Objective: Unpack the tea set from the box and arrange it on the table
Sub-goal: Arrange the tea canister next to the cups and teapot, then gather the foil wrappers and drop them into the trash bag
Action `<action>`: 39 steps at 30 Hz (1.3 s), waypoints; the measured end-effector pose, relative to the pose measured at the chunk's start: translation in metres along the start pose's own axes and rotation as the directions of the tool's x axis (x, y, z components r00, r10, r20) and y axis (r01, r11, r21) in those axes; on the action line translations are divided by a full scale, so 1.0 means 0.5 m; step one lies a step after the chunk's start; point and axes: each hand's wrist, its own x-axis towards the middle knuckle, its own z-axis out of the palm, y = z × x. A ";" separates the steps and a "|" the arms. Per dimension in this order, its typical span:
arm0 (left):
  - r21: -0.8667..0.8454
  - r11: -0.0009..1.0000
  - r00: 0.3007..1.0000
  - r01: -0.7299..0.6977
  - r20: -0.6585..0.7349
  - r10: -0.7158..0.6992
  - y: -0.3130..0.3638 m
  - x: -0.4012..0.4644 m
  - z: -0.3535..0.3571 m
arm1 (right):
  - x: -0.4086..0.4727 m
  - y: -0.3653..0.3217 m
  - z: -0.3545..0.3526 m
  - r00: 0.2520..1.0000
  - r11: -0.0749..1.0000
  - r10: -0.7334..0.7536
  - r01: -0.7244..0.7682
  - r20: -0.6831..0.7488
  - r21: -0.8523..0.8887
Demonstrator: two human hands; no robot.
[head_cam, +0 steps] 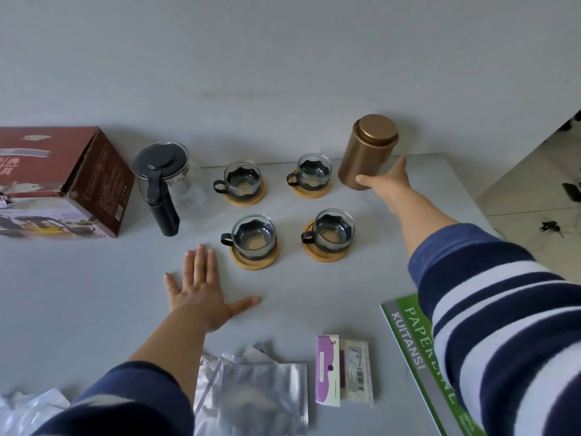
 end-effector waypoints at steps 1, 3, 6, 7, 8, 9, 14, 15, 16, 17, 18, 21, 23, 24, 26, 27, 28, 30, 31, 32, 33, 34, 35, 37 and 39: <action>0.011 1.000 1.000 0.004 0.027 -0.004 0.000 0.002 -0.004 | -0.018 0.001 -0.003 1.000 0.998 -0.006 0.007 0.012 -0.061; 0.013 1.000 0.996 0.003 0.091 -0.004 0.000 0.001 -0.017 | -0.060 0.000 -0.013 0.997 0.978 -0.060 0.067 0.042 -0.196; 0.003 0.999 0.995 -0.044 0.085 0.043 -0.014 -0.011 -0.055 | -0.133 -0.006 -0.031 0.989 0.914 -0.114 0.143 0.099 -0.381; 0.010 0.998 0.996 -0.060 0.066 0.059 -0.026 -0.022 -0.069 | -0.159 -0.008 -0.034 0.986 0.892 -0.125 0.160 0.109 -0.424; 0.021 0.998 0.997 -0.066 0.046 0.065 -0.040 -0.037 -0.082 | -0.189 -0.011 -0.035 0.983 0.878 -0.137 0.177 0.119 -0.444; 0.024 0.998 0.998 -0.061 0.030 0.060 -0.056 -0.055 -0.092 | -0.224 -0.013 -0.035 0.979 0.872 -0.155 0.199 0.133 -0.447; -0.029 0.999 0.998 -0.043 -0.046 0.042 -0.146 -0.150 -0.097 | -0.403 0.001 0.012 0.927 0.883 -0.227 0.325 0.299 -0.338; -0.035 0.998 0.998 -0.049 -0.052 0.048 -0.164 -0.170 -0.092 | -0.438 0.007 0.028 0.920 0.887 -0.215 0.324 0.326 -0.329; -0.042 0.998 0.997 -0.056 -0.056 0.053 -0.182 -0.190 -0.085 | -0.474 0.014 0.044 0.914 0.892 -0.202 0.320 0.351 -0.319; -0.049 0.997 0.997 -0.059 -0.058 0.057 -0.202 -0.209 -0.077 | -0.508 0.023 0.060 0.907 0.897 -0.192 0.317 0.374 -0.309; -0.062 0.996 0.997 -0.058 -0.060 0.055 -0.223 -0.228 -0.067 | -0.540 0.034 0.077 0.902 0.899 -0.178 0.312 0.394 -0.308; -0.100 0.995 0.999 -0.017 -0.045 0.012 -0.287 -0.277 -0.026 | -0.633 0.083 0.129 0.885 0.877 -0.162 0.332 0.437 -0.348; -0.119 0.992 0.999 0.035 -0.024 -0.038 -0.328 -0.303 0.004 | -0.682 0.121 0.160 0.874 0.812 -0.148 0.375 0.463 -0.447; -0.124 0.990 0.998 0.068 -0.008 -0.070 -0.347 -0.316 0.017 | -0.700 0.139 0.175 0.872 0.755 -0.142 0.401 0.468 -0.518; -0.119 0.983 0.990 0.137 0.021 -0.136 -0.382 -0.342 0.050 | -0.730 0.173 0.199 0.875 0.658 -0.122 0.425 0.470 -0.621; -0.111 0.979 0.985 0.170 0.043 -0.166 -0.400 -0.347 0.074 | -0.743 0.189 0.208 0.879 0.628 -0.097 0.419 0.468 -0.656; -0.099 0.974 0.978 0.203 0.068 -0.197 -0.414 -0.356 0.097 | -0.756 0.202 0.216 0.885 0.607 -0.062 0.400 0.461 -0.686; -0.079 0.965 0.963 0.249 0.125 -0.238 -0.431 -0.364 0.145 | -0.775 0.224 0.226 0.900 0.592 -0.012 0.358 0.436 -0.722; -0.086 0.961 0.960 0.265 0.121 -0.254 -0.430 -0.366 0.164 | -0.783 0.231 0.230 0.909 0.595 -0.021 0.345 0.416 -0.726; -0.108 0.953 0.956 0.284 0.108 -0.272 -0.422 -0.370 0.173 | -0.792 0.235 0.234 0.920 0.597 -0.049 0.339 0.389 -0.727; -0.133 0.945 0.954 0.298 0.088 -0.288 -0.410 -0.376 0.177 | -0.800 0.238 0.238 0.929 0.596 -0.084 0.337 0.360 -0.729; -0.157 0.941 0.954 0.298 0.067 -0.291 -0.394 -0.383 0.173 | -0.810 0.240 0.243 0.935 0.587 -0.116 0.336 0.334 -0.737; -0.181 0.941 0.958 0.287 0.039 -0.285 -0.377 -0.389 0.170 | -0.820 0.242 0.249 0.941 0.581 -0.134 0.329 0.312 -0.744; -0.249 0.933 0.962 0.259 -0.015 -0.271 -0.347 -0.395 0.168 | -0.839 0.246 0.269 0.948 0.609 -0.129 0.307 0.290 -0.731; -0.322 0.923 0.966 0.210 -0.075 -0.246 -0.319 -0.400 0.166 | -0.858 0.245 0.291 0.948 0.679 -0.096 0.284 0.303 -0.677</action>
